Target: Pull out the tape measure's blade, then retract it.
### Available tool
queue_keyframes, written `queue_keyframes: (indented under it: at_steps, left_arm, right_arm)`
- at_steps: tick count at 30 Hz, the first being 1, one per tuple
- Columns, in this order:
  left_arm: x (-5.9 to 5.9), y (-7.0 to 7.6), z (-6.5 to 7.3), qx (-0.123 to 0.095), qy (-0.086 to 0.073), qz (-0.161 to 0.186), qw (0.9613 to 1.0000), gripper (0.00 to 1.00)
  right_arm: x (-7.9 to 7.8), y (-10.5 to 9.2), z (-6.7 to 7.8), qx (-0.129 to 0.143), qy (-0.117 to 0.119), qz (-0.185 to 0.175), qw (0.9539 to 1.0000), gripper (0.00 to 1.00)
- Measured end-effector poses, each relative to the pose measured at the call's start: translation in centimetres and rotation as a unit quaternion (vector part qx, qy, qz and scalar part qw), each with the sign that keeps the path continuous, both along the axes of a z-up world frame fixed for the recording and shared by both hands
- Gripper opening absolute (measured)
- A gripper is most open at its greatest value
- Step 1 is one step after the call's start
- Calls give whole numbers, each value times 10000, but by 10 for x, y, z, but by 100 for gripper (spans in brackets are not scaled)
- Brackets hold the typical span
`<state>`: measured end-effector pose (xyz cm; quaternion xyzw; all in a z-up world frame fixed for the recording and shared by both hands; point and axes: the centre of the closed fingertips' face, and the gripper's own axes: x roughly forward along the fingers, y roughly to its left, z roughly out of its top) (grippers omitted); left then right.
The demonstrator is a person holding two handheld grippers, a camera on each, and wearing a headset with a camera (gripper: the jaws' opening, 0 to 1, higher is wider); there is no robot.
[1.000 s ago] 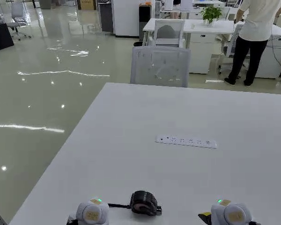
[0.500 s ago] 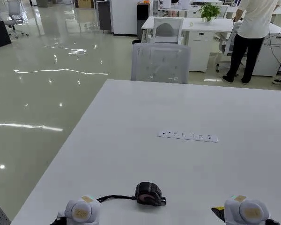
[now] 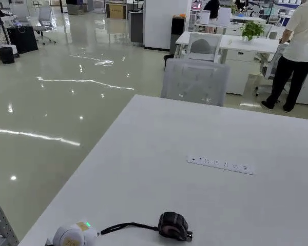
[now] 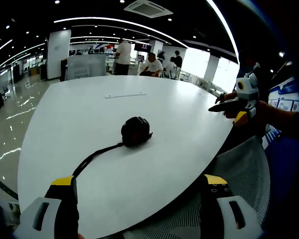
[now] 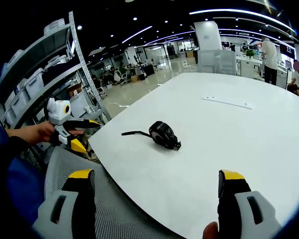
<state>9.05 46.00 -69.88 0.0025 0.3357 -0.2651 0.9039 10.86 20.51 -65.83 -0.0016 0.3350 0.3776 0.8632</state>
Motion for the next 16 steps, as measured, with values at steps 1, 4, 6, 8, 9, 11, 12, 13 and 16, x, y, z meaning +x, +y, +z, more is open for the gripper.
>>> queue_keyframes:
  at_steps: [1,4,6,8,9,11,12,13,16]
  left_arm:
    - [-3,3,2,-26,32,44,10000,100]
    - [-7,10,7,-148,64,212,9996,100]
    - [-10,16,8,-104,46,238,9997,100]
    - [-10,22,11,-82,-4,277,9996,100]
    - [-10,24,13,-78,-23,286,9996,100]
    - [-9,28,18,-125,-70,321,9994,100]
    - [-9,30,20,-152,-79,345,9993,100]
    - [-10,31,23,-167,-93,345,9992,100]
    - [-11,33,30,-171,-133,316,9993,100]
  right_arm:
    - [-2,-2,3,-28,-17,-2,10000,100]
    - [0,-10,14,-52,-181,-153,9997,100]
    - [-1,-15,25,82,-231,-272,9993,100]
    - [-2,-22,33,56,-298,-357,9989,100]
    - [-3,-24,34,36,-317,-359,9988,100]
    - [-6,-28,39,37,-348,-372,9987,100]
    - [-7,-30,41,35,-360,-390,9986,100]
    - [-8,-32,43,22,-365,-390,9986,100]
    - [-11,-35,48,-59,-387,-368,9986,100]
